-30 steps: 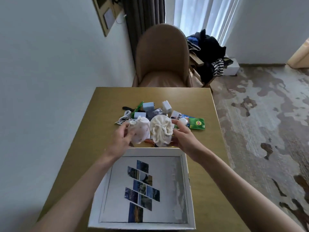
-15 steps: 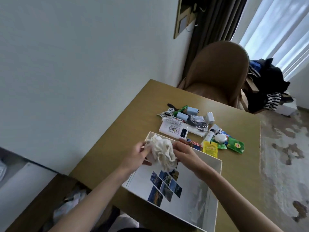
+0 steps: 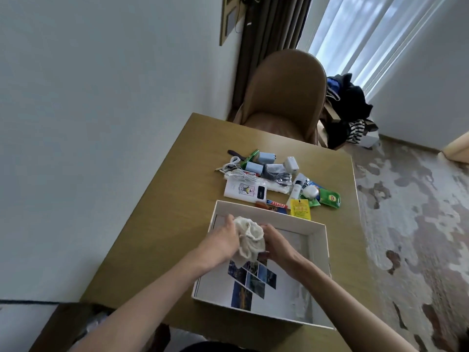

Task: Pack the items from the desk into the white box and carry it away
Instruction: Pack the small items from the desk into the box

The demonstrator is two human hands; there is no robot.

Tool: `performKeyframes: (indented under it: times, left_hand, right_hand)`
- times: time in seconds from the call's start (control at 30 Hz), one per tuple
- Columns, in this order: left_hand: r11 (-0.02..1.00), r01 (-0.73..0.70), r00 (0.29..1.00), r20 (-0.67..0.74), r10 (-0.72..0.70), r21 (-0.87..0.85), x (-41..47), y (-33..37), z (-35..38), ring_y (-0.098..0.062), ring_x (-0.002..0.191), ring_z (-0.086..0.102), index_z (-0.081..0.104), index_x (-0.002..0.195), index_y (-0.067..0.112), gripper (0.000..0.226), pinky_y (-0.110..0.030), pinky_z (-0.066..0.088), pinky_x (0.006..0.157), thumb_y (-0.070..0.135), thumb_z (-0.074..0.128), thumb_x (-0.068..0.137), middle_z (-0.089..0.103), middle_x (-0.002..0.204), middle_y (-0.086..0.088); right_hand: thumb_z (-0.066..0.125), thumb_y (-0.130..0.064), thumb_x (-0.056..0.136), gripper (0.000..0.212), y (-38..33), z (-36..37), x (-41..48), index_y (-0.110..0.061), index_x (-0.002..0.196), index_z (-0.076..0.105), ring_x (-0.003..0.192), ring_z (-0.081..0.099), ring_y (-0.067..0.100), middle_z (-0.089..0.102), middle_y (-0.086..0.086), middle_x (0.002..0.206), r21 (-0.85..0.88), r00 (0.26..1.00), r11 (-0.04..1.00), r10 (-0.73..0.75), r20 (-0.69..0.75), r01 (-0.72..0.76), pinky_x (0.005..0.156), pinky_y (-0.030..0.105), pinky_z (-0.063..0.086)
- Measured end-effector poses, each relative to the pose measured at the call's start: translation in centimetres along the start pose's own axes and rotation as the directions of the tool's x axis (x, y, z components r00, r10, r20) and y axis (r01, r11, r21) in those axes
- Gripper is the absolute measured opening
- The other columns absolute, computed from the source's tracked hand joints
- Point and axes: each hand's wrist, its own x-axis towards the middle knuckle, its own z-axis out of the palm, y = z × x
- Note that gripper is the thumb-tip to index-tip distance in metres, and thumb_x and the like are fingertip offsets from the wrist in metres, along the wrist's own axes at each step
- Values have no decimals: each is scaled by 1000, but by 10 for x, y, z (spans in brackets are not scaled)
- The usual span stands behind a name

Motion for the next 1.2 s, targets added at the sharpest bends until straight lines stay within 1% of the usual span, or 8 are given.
performKeyframes:
  times: [0.07, 0.17, 0.3, 0.4, 0.63, 0.77, 0.93, 1.2]
  left_hand:
    - [986, -72, 997, -7, 74, 151, 6, 0, -1, -12, 55, 54, 31, 116, 20, 19, -24, 40, 41, 27, 40, 101, 61, 77, -2]
    - [807, -224, 954, -46, 296, 546, 13, -4, -8, -20, 76, 55, 38, 119, 12, 28, -31, 43, 60, 21, 52, 96, 63, 90, -9]
    - [529, -456, 750, -11, 661, 716, 22, -25, -26, -20, 109, 51, 49, 124, 13, 42, -31, 52, 86, 25, 63, 87, 58, 118, -5]
    - [593, -496, 717, -86, 692, 634, 29, -42, -40, -21, 125, 45, 47, 133, 11, 47, -37, 48, 99, 31, 54, 91, 50, 133, -6]
    - [877, -378, 914, -31, 404, 296, 28, -66, -52, -24, 137, 39, 14, 150, 33, 55, -50, 46, 101, 49, 22, 98, 31, 155, 2]
    - [918, -359, 930, -14, 367, 171, 25, -67, -47, -35, 129, 48, 6, 149, 43, 49, -55, 42, 103, 42, 22, 102, 37, 152, -7]
    - [940, -322, 947, 50, 318, 114, 36, -63, -52, -25, 141, 32, 15, 150, 35, 51, -46, 29, 113, 41, 29, 101, 29, 156, -2]
    - [893, -392, 904, -88, 418, 220, 63, -18, -58, -15, 120, 47, 58, 121, 15, 29, -31, 39, 100, 25, 41, 100, 53, 132, -2]
  right_hand:
    - [50, -65, 87, 55, 4, 2, 0, -12, 101, 60, 71, 54, 24, 63, 13, 90, 41, 999, 999, -2, 47, 0, 60, 30, 44]
    - [72, -42, 83, 50, 15, 3, 4, -22, 125, 53, 88, 70, 23, 71, 6, 107, 49, 1000, 999, 4, -28, -3, 68, 29, 54]
    - [70, -24, 86, 43, 16, 12, 19, -15, 125, 53, 85, 72, 10, 71, 5, 104, 14, 984, 1000, 14, -180, -12, 64, 20, 55]
    - [68, -17, 89, 38, 14, 25, 33, -12, 122, 51, 83, 72, 11, 68, 7, 105, 48, 969, 998, 41, -245, -30, 64, 23, 58]
    - [68, -20, 86, 38, 16, 53, 52, -16, 121, 54, 100, 67, 23, 68, 8, 110, -121, 934, 993, -48, -355, 5, 85, 46, 58]
    - [69, -29, 87, 35, 14, 55, 46, -19, 119, 61, 94, 69, 17, 71, 3, 109, -338, 902, 941, -132, -411, -16, 83, 38, 60]
    - [63, -40, 86, 33, -2, 29, 28, -22, 113, 67, 82, 68, 13, 73, -4, 97, -635, 925, 772, -212, -315, -40, 74, 37, 60]
    - [64, -43, 87, 35, -8, -22, 4, -24, 116, 68, 84, 68, 10, 74, -5, 100, -647, 966, 762, -172, -191, 8, 81, 37, 58]
